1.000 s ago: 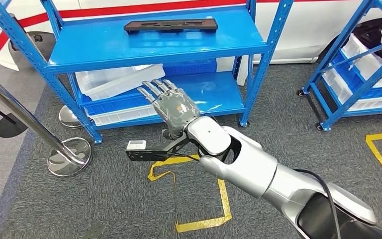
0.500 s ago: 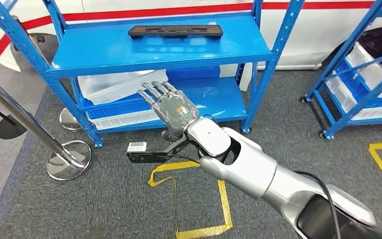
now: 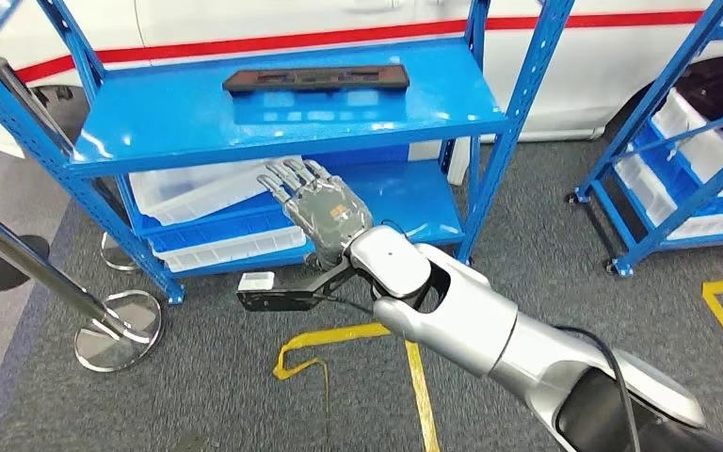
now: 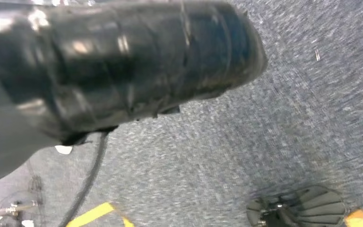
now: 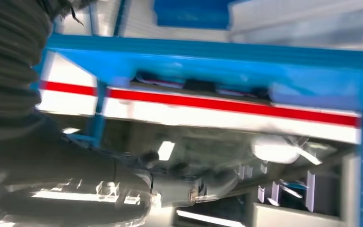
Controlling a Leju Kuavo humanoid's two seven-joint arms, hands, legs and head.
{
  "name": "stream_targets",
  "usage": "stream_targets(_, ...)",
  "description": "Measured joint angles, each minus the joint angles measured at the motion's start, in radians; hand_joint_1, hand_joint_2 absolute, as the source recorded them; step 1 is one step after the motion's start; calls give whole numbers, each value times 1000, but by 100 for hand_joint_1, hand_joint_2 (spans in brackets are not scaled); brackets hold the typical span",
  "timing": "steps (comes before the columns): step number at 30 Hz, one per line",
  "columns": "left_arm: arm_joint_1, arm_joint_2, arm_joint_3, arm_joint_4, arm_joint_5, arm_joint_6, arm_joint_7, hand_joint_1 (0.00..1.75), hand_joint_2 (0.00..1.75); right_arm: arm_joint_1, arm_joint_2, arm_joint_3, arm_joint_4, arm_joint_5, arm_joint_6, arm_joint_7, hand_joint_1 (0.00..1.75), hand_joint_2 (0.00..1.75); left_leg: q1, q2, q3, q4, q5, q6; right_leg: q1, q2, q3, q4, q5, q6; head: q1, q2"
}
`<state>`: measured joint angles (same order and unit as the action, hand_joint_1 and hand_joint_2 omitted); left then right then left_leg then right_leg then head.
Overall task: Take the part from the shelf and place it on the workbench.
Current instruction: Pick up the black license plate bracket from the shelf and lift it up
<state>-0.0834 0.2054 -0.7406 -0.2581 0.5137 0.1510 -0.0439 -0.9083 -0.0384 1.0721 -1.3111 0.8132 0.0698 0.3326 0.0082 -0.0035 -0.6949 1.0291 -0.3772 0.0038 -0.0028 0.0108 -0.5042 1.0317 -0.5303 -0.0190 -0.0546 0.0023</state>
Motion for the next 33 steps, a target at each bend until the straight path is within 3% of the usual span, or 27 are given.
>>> stream_targets(3, 0, 0, -2, 1, 1, 0, 1, 0, 0, -3, 4, 0, 1, 1, -1, 0, 0, 175, 1, -1, 27, -14, -16, 16, 2, 1, 11, 15, 0, 15, 1, 0)
stream_targets(4, 0, -1, -2, 1, 1, 0, 1, 0, 0, -6, 5, 0, 1, 1, -1, 0, 0, 175, 3, -1, 41, -19, -22, 21, 2, 0, -3, 45, 3, 19, 2, 0)
stream_targets(6, -2, -1, -3, 1, 1, 0, 1, 0, 0, -6, 6, 0, 2, 2, 0, -1, 0, 175, 5, -3, 68, -26, -38, 30, 0, -2, -71, 152, -10, 26, 4, 0)
stream_targets(8, -2, -1, -4, 1, 3, 0, 2, 0, 0, 0, 5, 0, 6, 3, 0, -1, 0, 175, 5, -4, 93, -26, -60, 33, -1, -2, -157, 249, -59, 32, 4, 0)
stream_targets(9, -1, -1, -4, 1, 4, 0, 2, 0, 0, 4, 5, 0, 8, 5, 0, -1, 0, 175, 5, -5, 108, -26, -73, 33, -1, -2, -189, 266, -82, 34, 4, 0)
stream_targets(10, 0, -2, -4, 1, 5, 0, 2, 0, 0, 6, 5, 0, 11, 7, 1, -2, 0, 175, 5, -6, 126, -26, -87, 33, -1, -2, -207, 254, -86, 34, 4, 0)
stream_targets(11, 1, -2, -5, 1, 6, 0, 2, 0, 0, 7, 5, 0, 13, 9, 1, -2, 0, 175, 5, -7, 145, -26, -102, 31, -1, -2, -214, 216, -63, 33, 4, 0)
stream_targets(14, 1, -4, -8, 2, 8, 0, 2, 0, 0, 11, 3, 0, 20, 12, 3, -2, 0, 175, 3, -10, 188, -21, -149, 20, 3, -2, -208, 47, 118, 22, 5, 0)
stream_targets(15, 0, -5, -9, 3, 8, 1, 3, 0, 0, 14, 2, 1, 22, 12, 4, -3, 0, 175, 1, -11, 196, -19, -163, 14, 5, -2, -206, 22, 157, 15, 4, 0)
stream_targets(16, -2, -5, -10, 3, 9, 1, 3, 0, 0, 14, 1, 1, 23, 13, 5, -2, 0, 175, 0, -13, 206, -14, -171, 9, 7, -2, -204, 14, 166, 8, 4, 0)
stream_targets(18, -4, -5, -11, 3, 9, 2, 4, 0, 0, 11, 1, 0, 23, 13, 5, -2, 0, 175, 0, -13, 211, 0, -175, 0, 6, -2, -187, 15, 154, -6, 4, 0)
stream_targets(19, -5, -6, -12, 3, 9, 2, 3, 0, 0, 7, 2, 0, 24, 13, 5, -1, 0, 175, 2, -11, 202, 27, -171, -4, 4, -1, -175, 10, 148, -12, 4, 0)
stream_targets(21, -8, -7, -14, 3, 8, 4, 3, 0, 0, 3, 3, 0, 25, 13, 5, -1, 0, 175, 4, -8, 143, 127, -182, -14, 0, -1, -150, -1, 138, -21, 2, 0)
stream_targets(23, -10, -7, -17, 3, 7, 7, 4, 0, 0, 5, 3, 0, 28, 12, 6, -1, 0, 175, 5, -6, 59, 232, -229, -23, -1, 0, -128, -6, 122, -24, 2, 0)
stream_targets(25, -7, -7, -19, 3, 6, 10, 5, 0, 0, 8, 2, 0, 33, 11, 6, 1, 0, 175, 6, -5, 6, 262, -268, -27, -1, 3, -108, -8, 106, -24, 1, 0)
stream_targets(31, -4, -7, -19, 3, 6, 11, 6, 0, 0, 9, 1, 0, 35, 11, 6, 2, 0, 175, 6, -4, -9, 253, -274, -28, -1, 4, -97, -8, 97, -23, 1, 0)
stream_targets(33, -3, -7, -19, 3, 6, 12, 6, 0, 0, 9, 0, 0, 36, 11, 6, 2, 0, 175, 6, -4, -9, 231, -258, -27, -1, 5, -91, -8, 92, -23, 2, 0)
